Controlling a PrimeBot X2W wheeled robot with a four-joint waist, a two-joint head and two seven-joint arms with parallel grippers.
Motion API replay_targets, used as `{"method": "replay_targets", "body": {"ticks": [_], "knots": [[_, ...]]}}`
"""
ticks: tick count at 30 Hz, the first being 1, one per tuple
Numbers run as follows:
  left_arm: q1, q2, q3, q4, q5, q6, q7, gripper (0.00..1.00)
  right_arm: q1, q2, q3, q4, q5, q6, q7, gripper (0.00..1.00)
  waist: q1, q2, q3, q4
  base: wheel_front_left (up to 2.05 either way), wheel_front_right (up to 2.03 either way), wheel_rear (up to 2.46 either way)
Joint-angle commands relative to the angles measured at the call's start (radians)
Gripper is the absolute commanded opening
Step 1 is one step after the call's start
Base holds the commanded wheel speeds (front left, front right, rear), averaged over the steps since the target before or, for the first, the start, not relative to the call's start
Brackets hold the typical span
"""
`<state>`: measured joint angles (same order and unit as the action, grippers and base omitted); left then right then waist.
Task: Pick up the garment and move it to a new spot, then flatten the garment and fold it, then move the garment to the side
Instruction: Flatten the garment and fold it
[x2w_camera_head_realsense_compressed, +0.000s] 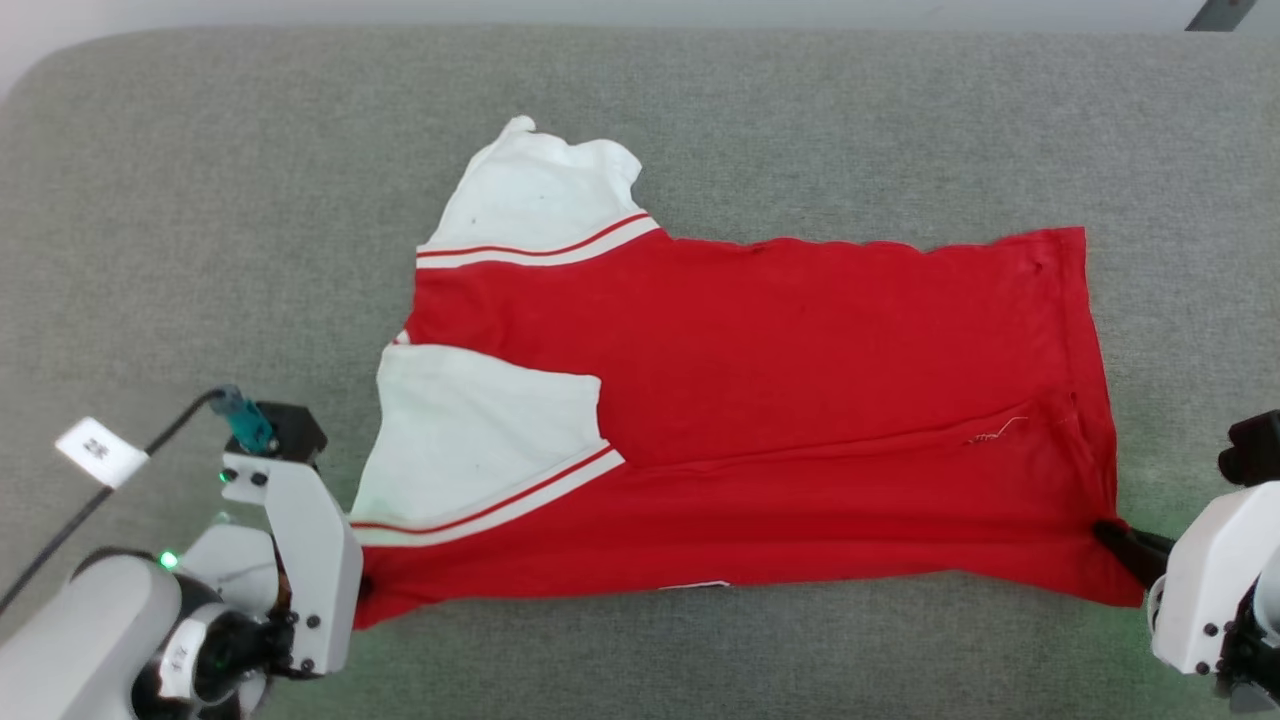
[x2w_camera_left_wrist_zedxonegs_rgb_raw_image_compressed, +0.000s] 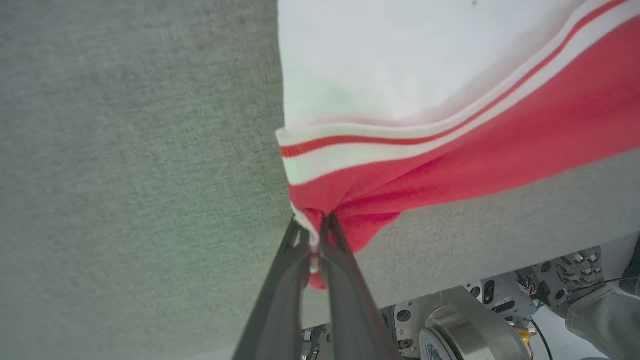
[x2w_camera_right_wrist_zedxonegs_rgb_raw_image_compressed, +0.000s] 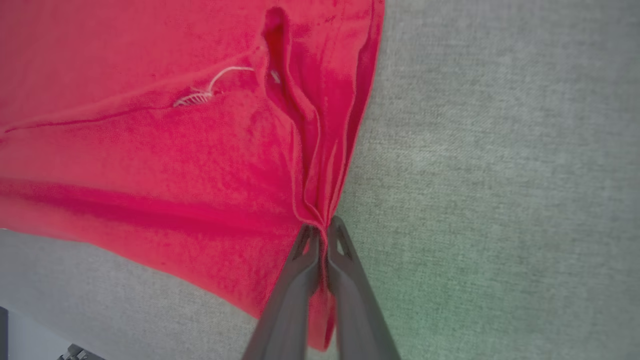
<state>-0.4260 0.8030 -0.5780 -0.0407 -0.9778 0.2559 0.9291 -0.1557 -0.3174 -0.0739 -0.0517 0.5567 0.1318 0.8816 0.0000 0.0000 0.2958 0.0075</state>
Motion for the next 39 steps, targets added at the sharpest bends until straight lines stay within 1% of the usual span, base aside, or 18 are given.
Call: {"method": "replay_targets", "body": {"ticks": [1, 3, 4, 5, 6, 7, 8, 9, 15, 19, 22, 26, 29, 34, 37, 39], "knots": [[0.012, 0.0, -0.003, 0.007, -0.005, 0.007, 0.002, 0.0, 0.007, -0.001, -0.004, 0.0, -0.005, -0.002, -0.002, 0.0, 0.0, 0.0, 0.002, -0.004, 0.0, 0.0, 0.0], [0.018, -0.008, -0.007, 0.02, -0.002, 0.003, -0.005, 0.0, 0.015, 0.01, 0.002, 0.006, -0.015, -0.002, -0.01, 0.0, 0.0, 0.0, 0.004, -0.008, 0.0, 0.0, 0.0], [0.017, -0.012, -0.008, 0.028, -0.001, 0.0, -0.012, 0.02, 0.014, 0.016, 0.004, 0.01, -0.02, -0.002, -0.013, 0.0, 0.0, 0.0, 0.005, -0.01, 0.0, 0.0, 0.0], [0.014, -0.016, -0.009, 0.039, 0.0, -0.005, -0.014, 0.12, 0.009, 0.018, 0.008, 0.015, -0.029, -0.002, -0.021, 0.0, 0.0, 0.0, 0.005, -0.012, 0.0, 0.0, 0.0], [0.008, -0.017, -0.01, 0.048, 0.005, -0.01, -0.02, 0.32, 0.001, 0.018, 0.012, 0.018, -0.037, -0.002, -0.031, 0.02, 0.0, 0.0, 0.006, -0.014, 0.0, 0.0, 0.0], [0.0, -0.019, -0.009, 0.055, 0.008, -0.014, -0.026, 0.5, -0.008, 0.02, 0.015, 0.023, -0.044, -0.002, -0.044, 0.32, 0.0, 0.0, 0.006, -0.016, 0.0, 0.0, 0.0], [-0.009, -0.021, -0.007, 0.061, 0.01, -0.018, -0.031, 0.84, -0.016, 0.022, 0.021, 0.029, -0.047, -0.002, -0.054, 0.55, 0.0, 0.0, 0.005, -0.018, 0.0, 0.0, 0.0], [-0.017, -0.021, -0.006, 0.065, 0.014, -0.023, -0.033, 1.0, -0.021, 0.023, 0.027, 0.034, -0.047, -0.002, -0.063, 1.0, 0.0, 0.0, 0.005, -0.02, 0.0, 0.0, 0.0], [-0.074, 0.008, 0.009, 0.048, 0.027, -0.026, -0.015, 1.0, -0.05, 0.021, 0.023, 0.041, -0.045, -0.002, -0.113, 1.0, 0.0, 0.0, -0.001, -0.032, 0.0, 0.0, 0.0], [-0.135, 0.026, 0.03, 0.028, 0.036, -0.021, 0.002, 1.0, -0.068, 0.028, 0.01, 0.027, -0.053, -0.002, -0.169, 1.0, 0.0, 0.0, 0.0, -0.045, 0.0, 0.0, 0.0], [-0.2, 0.024, 0.043, 0.028, 0.053, -0.039, -0.005, 1.0, -0.088, 0.035, 0.01, 0.011, -0.056, -0.002, -0.234, 1.0, 0.0, 0.0, 0.007, -0.061, 0.0, 0.0, 0.0], [-0.305, -0.002, 0.052, 0.074, 0.098, -0.088, -0.068, 1.0, -0.131, 0.054, 0.026, -0.01, -0.057, -0.002, -0.374, 1.0, 0.0, 0.0, 0.024, -0.092, 0.0, 0.0, 0.0], [-0.382, -0.029, 0.048, 0.144, 0.136, -0.136, -0.128, 1.0, -0.163, 0.061, 0.052, -0.017, -0.058, -0.002, -0.501, 1.0, 0.0, 0.0, 0.04, -0.122, 0.0, 0.0, 0.0], [-0.495, -0.063, 0.042, 0.285, 0.186, -0.197, -0.206, 1.0, -0.207, 0.066, 0.096, -0.005, -0.07, -0.002, -0.717, 1.0, 0.0, 0.0, 0.073, -0.176, 0.0, 0.0, 0.0], [-0.553, -0.077, 0.034, 0.357, 0.214, -0.226, -0.239, 1.0, -0.221, 0.069, 0.119, 0.011, -0.079, -0.002, -0.814, 1.0, 0.0, 0.0, 0.095, -0.205, 0.0, 0.0, 0.0], [-0.596, -0.081, 0.032, 0.402, 0.224, -0.246, -0.251, 1.0, -0.226, 0.075, 0.129, 0.023, -0.08, -0.002, -0.859, 1.0, 0.0, 0.0, 0.112, -0.224, 0.0, 0.0, 0.0]]}}
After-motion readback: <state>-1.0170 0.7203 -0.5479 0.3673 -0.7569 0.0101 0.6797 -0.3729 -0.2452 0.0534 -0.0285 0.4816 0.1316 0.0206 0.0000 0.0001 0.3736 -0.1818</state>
